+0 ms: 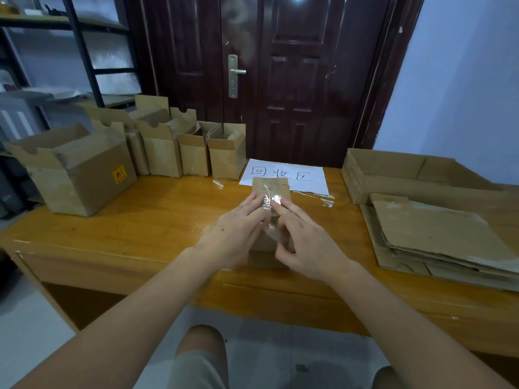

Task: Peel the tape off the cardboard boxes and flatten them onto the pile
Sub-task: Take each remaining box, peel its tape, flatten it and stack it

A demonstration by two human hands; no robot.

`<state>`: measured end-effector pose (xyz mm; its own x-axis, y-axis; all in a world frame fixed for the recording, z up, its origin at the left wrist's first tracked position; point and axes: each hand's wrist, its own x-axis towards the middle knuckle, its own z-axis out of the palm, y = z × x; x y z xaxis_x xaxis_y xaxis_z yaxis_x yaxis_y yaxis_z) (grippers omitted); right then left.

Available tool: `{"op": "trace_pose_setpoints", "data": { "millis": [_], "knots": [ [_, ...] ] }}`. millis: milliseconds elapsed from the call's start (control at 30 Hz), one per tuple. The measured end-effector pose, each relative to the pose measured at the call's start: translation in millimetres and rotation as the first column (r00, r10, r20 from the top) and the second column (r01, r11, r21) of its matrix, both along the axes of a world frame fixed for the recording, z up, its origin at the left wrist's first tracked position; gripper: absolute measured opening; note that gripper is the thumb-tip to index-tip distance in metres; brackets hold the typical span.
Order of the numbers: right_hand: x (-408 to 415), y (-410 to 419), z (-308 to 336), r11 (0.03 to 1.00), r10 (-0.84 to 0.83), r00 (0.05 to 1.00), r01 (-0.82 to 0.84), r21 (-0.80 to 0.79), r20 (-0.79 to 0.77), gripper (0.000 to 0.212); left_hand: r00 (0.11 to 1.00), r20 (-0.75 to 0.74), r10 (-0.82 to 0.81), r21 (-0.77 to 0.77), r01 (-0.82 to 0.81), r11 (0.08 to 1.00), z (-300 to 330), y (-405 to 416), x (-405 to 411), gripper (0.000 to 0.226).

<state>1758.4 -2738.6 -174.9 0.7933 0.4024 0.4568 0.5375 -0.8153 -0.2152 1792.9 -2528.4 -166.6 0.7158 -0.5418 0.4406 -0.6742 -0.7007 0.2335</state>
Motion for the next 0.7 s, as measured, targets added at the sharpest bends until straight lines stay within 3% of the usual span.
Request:
{"op": "trace_pose_setpoints", "data": {
  "millis": [133, 300, 433, 500, 633, 700],
  "knots": [
    [4.8, 2.6, -2.2, 1.0, 0.011, 0.995, -0.009, -0.028, 0.096, 0.011, 0.997, -0.057, 0.046, -0.041, -0.048, 0.998, 7.3, -2.1, -2.8, 0.013],
    [2.9, 2.9, 0.2, 0.988, -0.049, 0.999, 0.049, 0.146, -0.004, 0.042, 0.995, -0.085, 0.049, 0.005, -0.049, 0.999, 6.6, -0.8, -1.4, 0.037],
    [2.0, 0.4, -1.2, 0.987, -0.018, 1.0, 0.02, 0.161, -0.015, 0.046, 0.998, -0.06, 0.034, -0.062, -0.038, 0.997, 4.8, -1.1, -0.7, 0.011],
    [2.9, 1.1, -2.4, 0.99, -0.022, 1.0, 0.019, 0.141, 0.016, 0.053, 0.999, -0.035, 0.04, -0.068, -0.042, 0.997, 3.0, -2.7, -0.7, 0.009],
    [7.1, 4.6, -0.2, 0.988, -0.034, 0.997, 0.025, 0.151, 0.063, 0.032, 0.996, -0.079, 0.051, -0.159, -0.063, 0.985, 2.0, -5.0, -2.1, 0.012],
    [8.1, 5.5, 1.3, 0.98, -0.069, 0.998, 0.067, 0.185, 0.006, 0.037, 0.989, -0.132, 0.067, -0.141, -0.086, 0.986, 3.4, -4.3, -2.7, 0.028]
  ]
}}
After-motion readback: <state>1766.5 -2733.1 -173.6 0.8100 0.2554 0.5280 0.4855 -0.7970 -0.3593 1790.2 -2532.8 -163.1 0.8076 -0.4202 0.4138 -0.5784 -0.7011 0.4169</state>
